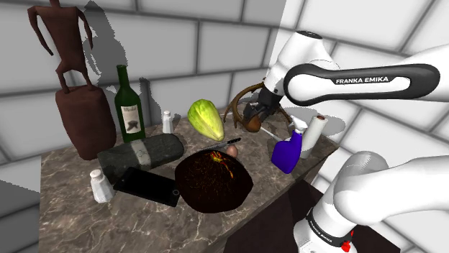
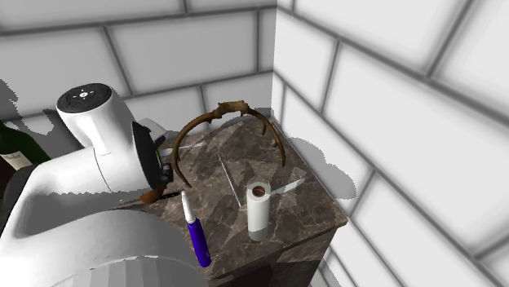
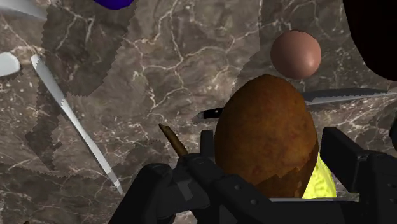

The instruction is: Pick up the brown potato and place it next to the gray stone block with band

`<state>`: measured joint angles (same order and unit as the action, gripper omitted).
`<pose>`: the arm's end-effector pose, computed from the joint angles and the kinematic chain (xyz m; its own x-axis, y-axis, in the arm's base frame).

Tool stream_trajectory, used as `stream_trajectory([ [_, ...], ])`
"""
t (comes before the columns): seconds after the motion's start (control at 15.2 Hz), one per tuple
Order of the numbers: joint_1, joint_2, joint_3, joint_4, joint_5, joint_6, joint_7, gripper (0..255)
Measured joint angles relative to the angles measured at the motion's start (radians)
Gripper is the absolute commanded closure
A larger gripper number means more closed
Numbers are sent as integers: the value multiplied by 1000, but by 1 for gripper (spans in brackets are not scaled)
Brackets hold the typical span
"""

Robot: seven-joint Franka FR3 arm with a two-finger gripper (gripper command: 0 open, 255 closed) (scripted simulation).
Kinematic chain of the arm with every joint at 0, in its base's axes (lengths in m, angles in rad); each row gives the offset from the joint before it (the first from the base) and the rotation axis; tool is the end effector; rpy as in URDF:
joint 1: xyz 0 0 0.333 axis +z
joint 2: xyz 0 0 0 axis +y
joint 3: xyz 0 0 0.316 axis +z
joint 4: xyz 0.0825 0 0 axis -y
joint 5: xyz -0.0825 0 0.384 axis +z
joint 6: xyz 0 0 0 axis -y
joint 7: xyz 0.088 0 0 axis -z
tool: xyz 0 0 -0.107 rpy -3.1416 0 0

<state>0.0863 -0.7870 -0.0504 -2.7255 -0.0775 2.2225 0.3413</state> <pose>0.3370 0.0096 0.4751 0.9275 -0.2528 0.2755 -0.2462 -0.9674 -0.0590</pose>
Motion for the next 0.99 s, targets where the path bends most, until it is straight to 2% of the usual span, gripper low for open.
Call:
stream_trajectory([
  [0.59, 107, 50, 227, 38, 92, 2, 249, 255],
  [0.99, 150, 132, 376, 120, 129, 6, 414, 255],
])
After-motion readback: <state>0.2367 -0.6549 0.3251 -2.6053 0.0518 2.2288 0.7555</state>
